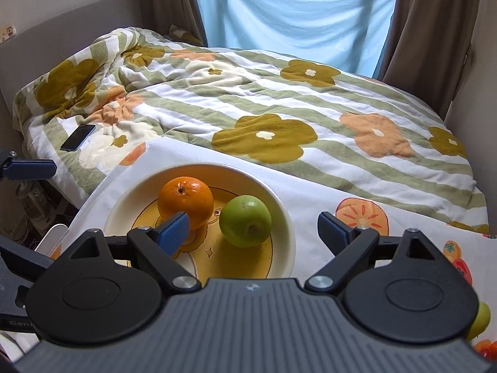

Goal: Organize fruits
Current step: 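Lift both tools away from the bowl toward the remaining fruit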

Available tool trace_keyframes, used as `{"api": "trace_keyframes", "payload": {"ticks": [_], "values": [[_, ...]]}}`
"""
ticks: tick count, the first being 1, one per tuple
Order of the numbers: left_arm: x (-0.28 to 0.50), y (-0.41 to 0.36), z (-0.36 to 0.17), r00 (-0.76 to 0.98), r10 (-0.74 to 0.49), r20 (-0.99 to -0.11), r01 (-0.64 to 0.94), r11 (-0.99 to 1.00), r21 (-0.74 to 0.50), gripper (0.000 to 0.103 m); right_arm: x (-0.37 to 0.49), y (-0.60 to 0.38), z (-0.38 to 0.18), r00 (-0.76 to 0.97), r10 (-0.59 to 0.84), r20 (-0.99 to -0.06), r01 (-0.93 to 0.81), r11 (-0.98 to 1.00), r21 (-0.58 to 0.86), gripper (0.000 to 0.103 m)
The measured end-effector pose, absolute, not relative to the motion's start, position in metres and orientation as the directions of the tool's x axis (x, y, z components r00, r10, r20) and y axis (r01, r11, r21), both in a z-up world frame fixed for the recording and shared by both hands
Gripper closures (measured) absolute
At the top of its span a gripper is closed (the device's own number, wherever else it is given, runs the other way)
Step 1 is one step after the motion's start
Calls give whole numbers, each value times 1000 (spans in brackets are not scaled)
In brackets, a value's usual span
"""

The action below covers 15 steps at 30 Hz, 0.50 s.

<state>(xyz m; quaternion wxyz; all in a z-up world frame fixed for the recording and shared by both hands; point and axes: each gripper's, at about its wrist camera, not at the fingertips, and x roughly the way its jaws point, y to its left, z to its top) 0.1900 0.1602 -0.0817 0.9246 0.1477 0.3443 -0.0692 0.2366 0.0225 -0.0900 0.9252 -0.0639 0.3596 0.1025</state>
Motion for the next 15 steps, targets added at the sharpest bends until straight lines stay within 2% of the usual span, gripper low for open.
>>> {"api": "trace_keyframes", "payload": {"ticks": [15], "values": [[119, 99, -44, 788, -4, -615, 166, 964, 206, 3, 151, -78, -43, 758, 182, -626, -199, 979, 44, 0]]}}
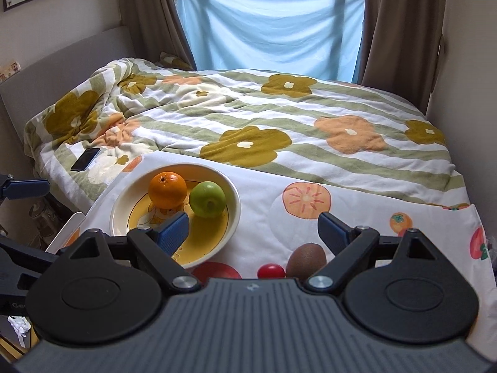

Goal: Organize fruits
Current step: 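Lift both tools away from the bowl toward the remaining fruit, then move the left tool to the large pale apple while the right tool approaches another orange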

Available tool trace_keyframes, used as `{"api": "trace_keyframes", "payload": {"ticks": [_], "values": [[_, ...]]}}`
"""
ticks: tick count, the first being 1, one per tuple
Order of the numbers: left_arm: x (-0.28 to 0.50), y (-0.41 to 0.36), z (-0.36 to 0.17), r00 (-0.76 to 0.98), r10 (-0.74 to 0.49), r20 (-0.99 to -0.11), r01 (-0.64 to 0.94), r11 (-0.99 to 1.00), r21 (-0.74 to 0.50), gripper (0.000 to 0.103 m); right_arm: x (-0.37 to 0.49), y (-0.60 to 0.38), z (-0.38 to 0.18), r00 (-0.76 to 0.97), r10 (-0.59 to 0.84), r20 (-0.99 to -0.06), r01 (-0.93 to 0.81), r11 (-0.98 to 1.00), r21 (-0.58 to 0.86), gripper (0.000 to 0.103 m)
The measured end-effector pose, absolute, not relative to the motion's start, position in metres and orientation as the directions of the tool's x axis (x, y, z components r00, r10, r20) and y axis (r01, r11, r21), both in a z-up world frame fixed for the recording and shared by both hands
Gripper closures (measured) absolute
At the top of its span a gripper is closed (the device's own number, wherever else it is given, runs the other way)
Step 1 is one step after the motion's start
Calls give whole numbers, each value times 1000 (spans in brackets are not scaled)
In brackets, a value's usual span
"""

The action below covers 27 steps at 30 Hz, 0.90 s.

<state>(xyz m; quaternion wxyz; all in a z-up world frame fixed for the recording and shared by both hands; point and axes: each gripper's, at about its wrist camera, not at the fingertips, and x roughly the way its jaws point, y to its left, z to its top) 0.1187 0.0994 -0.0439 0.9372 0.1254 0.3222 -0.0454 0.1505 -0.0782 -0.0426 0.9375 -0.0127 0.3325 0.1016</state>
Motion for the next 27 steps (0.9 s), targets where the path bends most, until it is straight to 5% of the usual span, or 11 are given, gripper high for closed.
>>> {"api": "trace_keyframes", "payload": {"ticks": [27], "values": [[96, -47, -90, 771, -51, -634, 223, 955, 195, 3, 85, -239, -118, 698, 115, -707, -167, 986, -4, 0]]}}
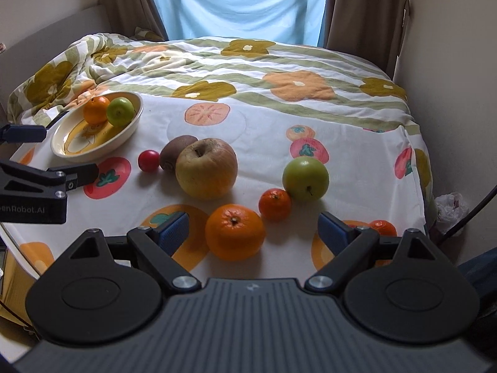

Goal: Organize fruits
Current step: 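Move the left tool to the large pale apple while the right tool approaches another orange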

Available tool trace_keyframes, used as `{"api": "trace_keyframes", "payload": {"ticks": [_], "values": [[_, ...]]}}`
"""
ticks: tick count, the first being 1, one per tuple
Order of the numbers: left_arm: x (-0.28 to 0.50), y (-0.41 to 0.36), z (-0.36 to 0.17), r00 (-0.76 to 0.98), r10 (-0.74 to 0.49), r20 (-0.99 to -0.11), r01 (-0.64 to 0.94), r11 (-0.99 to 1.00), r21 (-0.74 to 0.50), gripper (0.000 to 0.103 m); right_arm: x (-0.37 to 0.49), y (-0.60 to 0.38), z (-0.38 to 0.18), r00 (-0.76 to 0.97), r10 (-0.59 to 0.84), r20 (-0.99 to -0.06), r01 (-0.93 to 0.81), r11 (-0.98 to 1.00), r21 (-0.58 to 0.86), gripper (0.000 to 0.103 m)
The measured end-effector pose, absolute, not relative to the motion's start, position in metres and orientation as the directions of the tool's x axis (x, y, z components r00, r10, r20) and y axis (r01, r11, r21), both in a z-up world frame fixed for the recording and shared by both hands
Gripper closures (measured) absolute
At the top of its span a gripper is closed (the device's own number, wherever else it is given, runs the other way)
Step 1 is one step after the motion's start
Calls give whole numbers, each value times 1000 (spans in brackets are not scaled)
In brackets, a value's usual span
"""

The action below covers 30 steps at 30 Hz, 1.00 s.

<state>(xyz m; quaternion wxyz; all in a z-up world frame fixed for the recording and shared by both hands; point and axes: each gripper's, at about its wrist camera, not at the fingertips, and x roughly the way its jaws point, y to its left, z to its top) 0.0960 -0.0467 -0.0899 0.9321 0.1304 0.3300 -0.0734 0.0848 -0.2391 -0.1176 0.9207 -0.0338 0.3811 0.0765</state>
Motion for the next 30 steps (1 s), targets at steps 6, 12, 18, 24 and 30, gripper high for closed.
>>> {"api": "trace_keyframes", "payload": {"ticks": [6, 12, 18, 24, 30], "values": [[121, -72, -113, 755, -121, -645, 332, 918, 216, 3, 90, -248, -146, 688, 121, -716, -158, 987, 16, 0], [144, -91, -131, 732, -183, -657, 435, 867, 243, 4, 96, -245, -163, 684, 151, -714, -161, 985, 54, 0], [162, -99, -140, 681, -245, -690, 511, 834, 208, 5, 101, -240, -168, 681, 150, -717, -145, 987, 68, 1], [172, -106, -142, 651, -297, -698, 578, 790, 203, 8, 103, -236, -173, 673, 145, -726, -124, 989, 82, 2], [183, -114, -145, 610, -342, -715, 635, 751, 183, 14, 104, -234, -172, 670, 144, -728, -113, 989, 92, 8]]}}
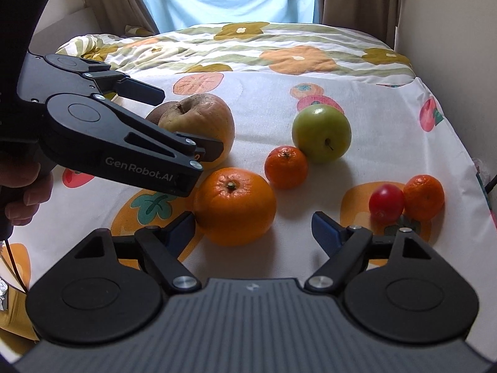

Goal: Organize fruits
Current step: 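Move the left tool to the large pale apple while the right tool approaches another orange, then close the left tool on the pale apple while the right tool closes on the orange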

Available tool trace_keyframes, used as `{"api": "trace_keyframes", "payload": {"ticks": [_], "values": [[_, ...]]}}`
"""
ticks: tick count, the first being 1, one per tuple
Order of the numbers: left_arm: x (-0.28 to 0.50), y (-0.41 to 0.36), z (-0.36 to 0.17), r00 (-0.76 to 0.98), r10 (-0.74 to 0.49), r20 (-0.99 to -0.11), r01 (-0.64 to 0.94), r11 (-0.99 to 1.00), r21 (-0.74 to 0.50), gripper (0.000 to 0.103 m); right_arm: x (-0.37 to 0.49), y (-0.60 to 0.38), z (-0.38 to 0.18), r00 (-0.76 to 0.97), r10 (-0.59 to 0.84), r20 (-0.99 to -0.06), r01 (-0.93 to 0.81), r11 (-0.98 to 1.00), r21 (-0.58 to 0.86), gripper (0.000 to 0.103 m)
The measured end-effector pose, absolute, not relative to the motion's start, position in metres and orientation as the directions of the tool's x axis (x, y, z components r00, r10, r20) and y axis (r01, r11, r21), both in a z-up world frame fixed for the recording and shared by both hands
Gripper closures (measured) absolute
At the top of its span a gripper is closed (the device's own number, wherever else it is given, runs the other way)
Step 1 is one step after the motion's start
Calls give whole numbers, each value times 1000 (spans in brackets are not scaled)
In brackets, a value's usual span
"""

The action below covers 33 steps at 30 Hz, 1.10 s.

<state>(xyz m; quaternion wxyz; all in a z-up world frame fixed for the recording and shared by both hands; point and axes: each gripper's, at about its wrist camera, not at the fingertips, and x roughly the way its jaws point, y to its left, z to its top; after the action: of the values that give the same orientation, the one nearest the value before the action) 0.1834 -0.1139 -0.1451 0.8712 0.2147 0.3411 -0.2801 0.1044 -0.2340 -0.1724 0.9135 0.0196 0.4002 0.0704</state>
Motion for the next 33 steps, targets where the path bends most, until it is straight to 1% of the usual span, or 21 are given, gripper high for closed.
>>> {"api": "trace_keyframes", "payload": {"ticks": [2, 9, 10, 11, 16, 21, 25, 33], "values": [[185, -115, -146, 598, -351, -721, 649, 740, 178, 18, 105, -233, -172, 667, 141, -732, -106, 990, 94, 10], [190, -119, -154, 574, -356, -738, 673, 719, 177, 19, 106, -228, -170, 667, 138, -732, -90, 990, 104, 11], [190, -119, -155, 569, -359, -740, 677, 715, 174, 23, 106, -227, -170, 669, 138, -730, -91, 990, 104, 11], [189, -120, -156, 576, -352, -738, 675, 714, 186, 25, 106, -227, -170, 670, 138, -729, -90, 990, 105, 12], [187, -119, -155, 575, -354, -738, 679, 709, 189, 25, 106, -225, -171, 671, 135, -729, -79, 991, 111, 16], [181, -118, -154, 579, -349, -737, 675, 712, 193, 25, 106, -224, -170, 672, 135, -728, -90, 991, 101, 17], [174, -116, -153, 581, -347, -736, 666, 722, 186, 25, 107, -223, -171, 671, 132, -730, -104, 991, 84, 22], [165, -103, -146, 605, -322, -728, 615, 770, 171, 25, 110, -222, -174, 680, 138, -720, -123, 990, 73, 23]]}}
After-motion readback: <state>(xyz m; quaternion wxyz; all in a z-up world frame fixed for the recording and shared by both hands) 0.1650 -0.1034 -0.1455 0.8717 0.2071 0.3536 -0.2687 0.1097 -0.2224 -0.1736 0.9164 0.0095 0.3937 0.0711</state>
